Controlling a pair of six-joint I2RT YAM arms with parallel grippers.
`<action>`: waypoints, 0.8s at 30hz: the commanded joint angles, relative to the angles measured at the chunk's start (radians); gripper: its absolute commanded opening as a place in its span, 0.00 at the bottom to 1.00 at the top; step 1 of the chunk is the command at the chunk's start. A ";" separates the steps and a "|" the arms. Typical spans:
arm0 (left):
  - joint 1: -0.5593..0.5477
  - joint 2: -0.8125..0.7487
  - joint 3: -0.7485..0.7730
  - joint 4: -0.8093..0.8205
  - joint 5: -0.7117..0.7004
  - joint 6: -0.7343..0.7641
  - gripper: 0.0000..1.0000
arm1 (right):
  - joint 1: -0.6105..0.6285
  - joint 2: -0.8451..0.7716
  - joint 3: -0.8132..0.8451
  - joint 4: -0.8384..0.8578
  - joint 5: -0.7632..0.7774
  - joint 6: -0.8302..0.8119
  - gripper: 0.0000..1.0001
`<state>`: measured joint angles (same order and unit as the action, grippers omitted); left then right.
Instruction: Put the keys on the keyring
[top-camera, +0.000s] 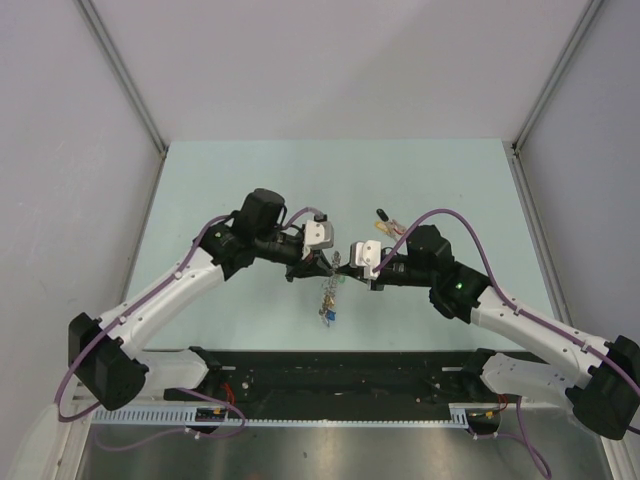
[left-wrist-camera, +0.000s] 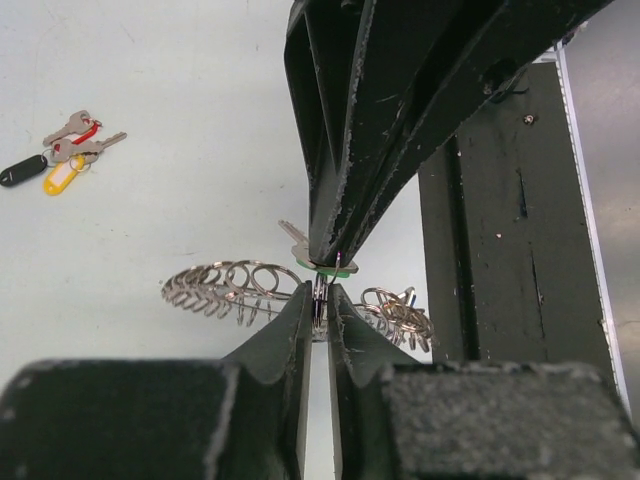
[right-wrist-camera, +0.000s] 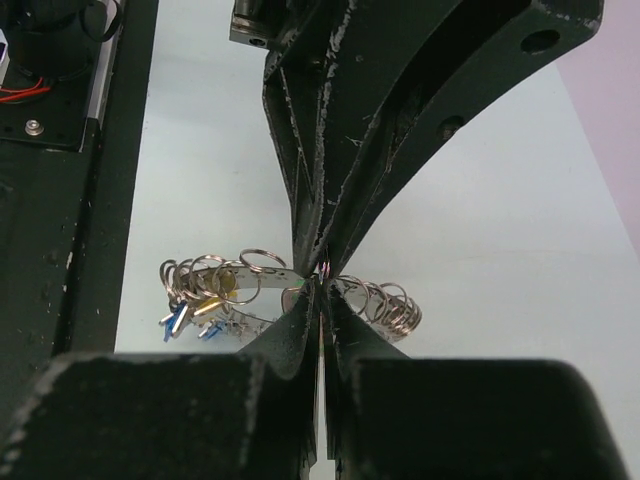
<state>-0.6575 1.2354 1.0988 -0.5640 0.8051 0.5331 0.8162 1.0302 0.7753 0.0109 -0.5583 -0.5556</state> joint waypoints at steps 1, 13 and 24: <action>0.006 0.007 0.044 -0.033 0.071 0.030 0.08 | 0.005 -0.013 0.036 0.066 -0.015 -0.020 0.00; 0.091 -0.157 -0.072 0.177 0.072 -0.151 0.00 | -0.009 -0.038 0.035 0.014 0.055 -0.040 0.00; 0.127 -0.290 -0.238 0.540 -0.040 -0.478 0.01 | -0.008 -0.004 0.035 0.057 -0.009 -0.020 0.00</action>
<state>-0.5617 1.0115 0.9035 -0.2413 0.8261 0.2176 0.8169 1.0264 0.7822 0.0689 -0.5507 -0.5800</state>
